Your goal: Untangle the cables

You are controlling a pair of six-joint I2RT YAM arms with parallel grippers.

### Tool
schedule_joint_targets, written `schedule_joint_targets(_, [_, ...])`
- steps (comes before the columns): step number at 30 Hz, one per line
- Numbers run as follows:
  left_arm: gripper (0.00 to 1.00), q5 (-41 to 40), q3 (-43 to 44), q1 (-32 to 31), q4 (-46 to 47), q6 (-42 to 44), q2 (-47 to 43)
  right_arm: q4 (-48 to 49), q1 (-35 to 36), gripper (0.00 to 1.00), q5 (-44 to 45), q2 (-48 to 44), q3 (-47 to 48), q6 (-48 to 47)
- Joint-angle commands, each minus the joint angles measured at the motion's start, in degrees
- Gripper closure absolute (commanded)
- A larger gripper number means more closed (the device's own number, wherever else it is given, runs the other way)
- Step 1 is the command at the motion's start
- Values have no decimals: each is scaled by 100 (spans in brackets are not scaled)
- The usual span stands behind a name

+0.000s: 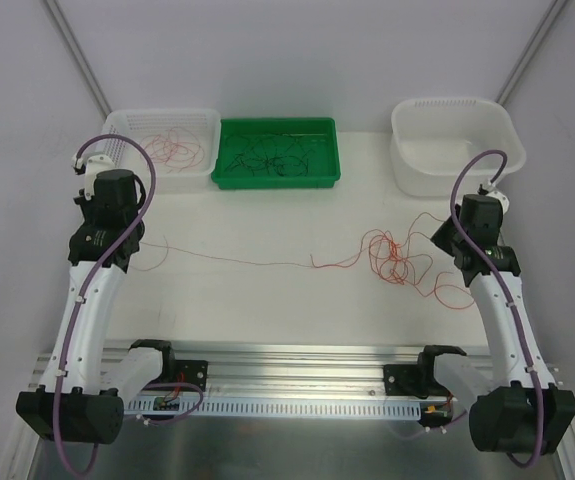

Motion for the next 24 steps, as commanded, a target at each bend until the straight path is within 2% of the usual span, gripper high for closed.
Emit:
schedule_joint_targets(1, [100, -497, -48, 62, 206, 195, 29, -460, -98, 99, -281, 58, 604, -169])
schedule_joint_targets(3, [100, -217, -57, 53, 215, 177, -6, -566, -81, 99, -561, 261, 701, -301])
schedule_joint_targets(9, [100, 864, -381, 53, 329, 72, -86, -620, 437, 96, -476, 665, 193, -346])
schedule_joint_targets(11, [98, 1415, -496, 53, 338, 72, -77, -576, 640, 83, -475, 744, 78, -345])
schedule_joint_targets(13, [92, 1891, -584, 53, 338, 19, -77, -558, 902, 65, -432, 868, -19, -389])
schedule_joint_targets(14, [88, 2207, -619, 53, 338, 10, -51, -558, 1008, 61, -379, 894, -28, -407])
schedule_joint_targets(15, [79, 2802, -698, 53, 338, 1, -50, -558, 1114, 57, -265, 912, -28, -433])
schedule_joint_targets(16, [74, 3104, -742, 53, 338, 1, -50, -575, 1298, 51, -212, 921, -37, -468])
schedule_joint_targets(18, [65, 3726, -830, 44, 347, -8, -24, -619, 1448, 48, -142, 894, -19, -495])
schedule_joint_targets(19, [54, 3931, -865, 27, 347, 36, -15, -637, 1597, 44, -124, 833, -19, -512])
schedule_joint_targets(21, [43, 4413, -909, -105, 347, 211, 11, -637, 1729, 39, -115, 737, -19, -556])
schedule_joint_targets(22, [29, 4616, -910, -201, 355, 299, 11, -655, 1843, 35, -132, 675, -19, -574])
schedule_joint_targets(24, [19, 5021, -918, -403, 382, 614, 2, -663, 1932, 32, -228, 517, -19, -662])
